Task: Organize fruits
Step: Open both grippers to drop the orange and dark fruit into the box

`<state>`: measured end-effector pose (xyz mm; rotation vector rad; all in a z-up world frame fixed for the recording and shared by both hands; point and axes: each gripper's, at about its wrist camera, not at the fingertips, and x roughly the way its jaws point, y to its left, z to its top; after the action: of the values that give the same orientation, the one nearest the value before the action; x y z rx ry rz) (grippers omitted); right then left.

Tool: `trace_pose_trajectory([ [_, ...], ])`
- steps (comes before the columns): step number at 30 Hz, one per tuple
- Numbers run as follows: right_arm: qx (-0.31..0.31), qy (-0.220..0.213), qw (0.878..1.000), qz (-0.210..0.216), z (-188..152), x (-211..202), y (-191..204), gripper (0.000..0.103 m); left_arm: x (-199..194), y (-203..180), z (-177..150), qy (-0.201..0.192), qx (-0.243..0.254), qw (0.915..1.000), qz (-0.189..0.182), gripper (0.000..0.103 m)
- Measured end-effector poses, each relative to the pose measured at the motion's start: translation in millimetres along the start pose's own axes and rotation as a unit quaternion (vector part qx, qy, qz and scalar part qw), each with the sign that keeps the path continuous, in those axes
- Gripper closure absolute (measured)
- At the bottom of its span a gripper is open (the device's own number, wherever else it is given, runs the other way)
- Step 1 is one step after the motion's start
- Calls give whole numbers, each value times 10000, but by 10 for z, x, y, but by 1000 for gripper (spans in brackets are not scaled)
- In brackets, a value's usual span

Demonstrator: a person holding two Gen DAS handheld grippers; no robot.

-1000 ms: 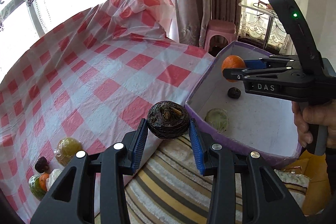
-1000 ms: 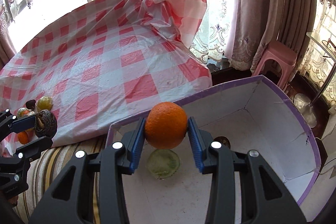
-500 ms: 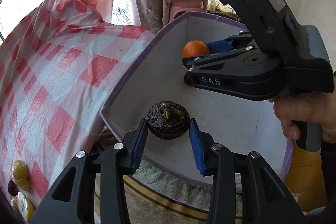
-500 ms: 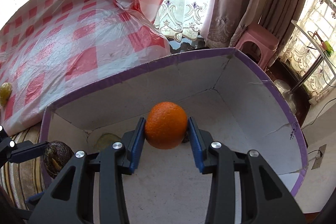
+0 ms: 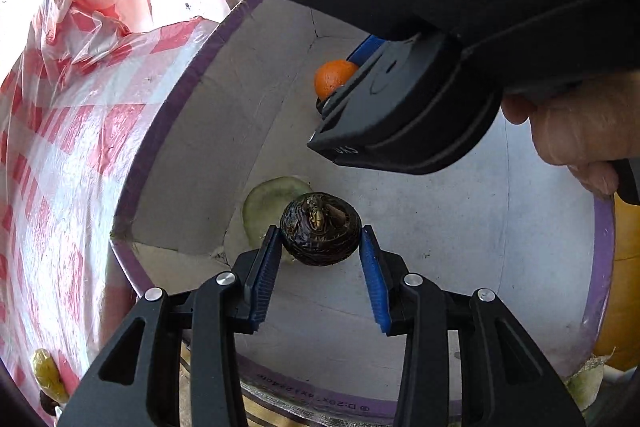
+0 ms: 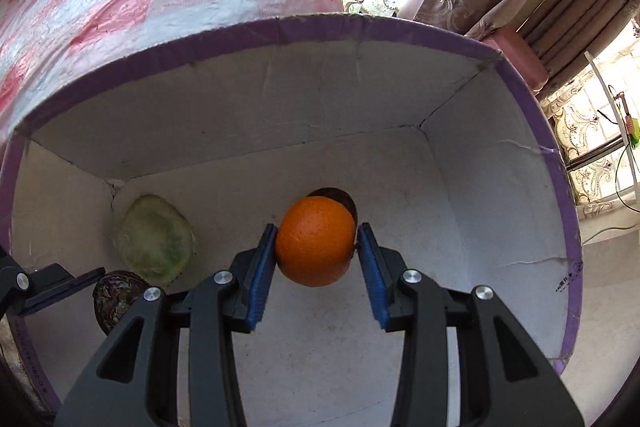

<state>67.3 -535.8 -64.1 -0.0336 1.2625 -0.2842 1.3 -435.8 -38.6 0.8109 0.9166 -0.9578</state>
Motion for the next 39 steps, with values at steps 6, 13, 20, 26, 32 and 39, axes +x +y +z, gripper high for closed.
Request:
trace_pose_trajectory([
  [6,-105,191,9997,-138,-34,88,61,61,63,-46,-6,63,70,10000,-28,64],
  [13,-52,239,9994,-224,-20,117,56,47,116,11,34,66,56,9999,-74,60],
  [20,-27,226,9995,-206,-78,107,59,32,146,77,-16,44,66,9998,-158,54],
  [26,111,138,9997,-172,-31,111,-73,25,75,105,-47,-140,72,9995,-259,36],
  [32,398,-110,9990,-167,-19,30,-210,21,-31,262,-66,-398,-309,9979,-402,22],
  [39,944,-703,9930,-28,-23,-231,-431,19,-305,388,-123,-923,-539,9937,-348,22],
])
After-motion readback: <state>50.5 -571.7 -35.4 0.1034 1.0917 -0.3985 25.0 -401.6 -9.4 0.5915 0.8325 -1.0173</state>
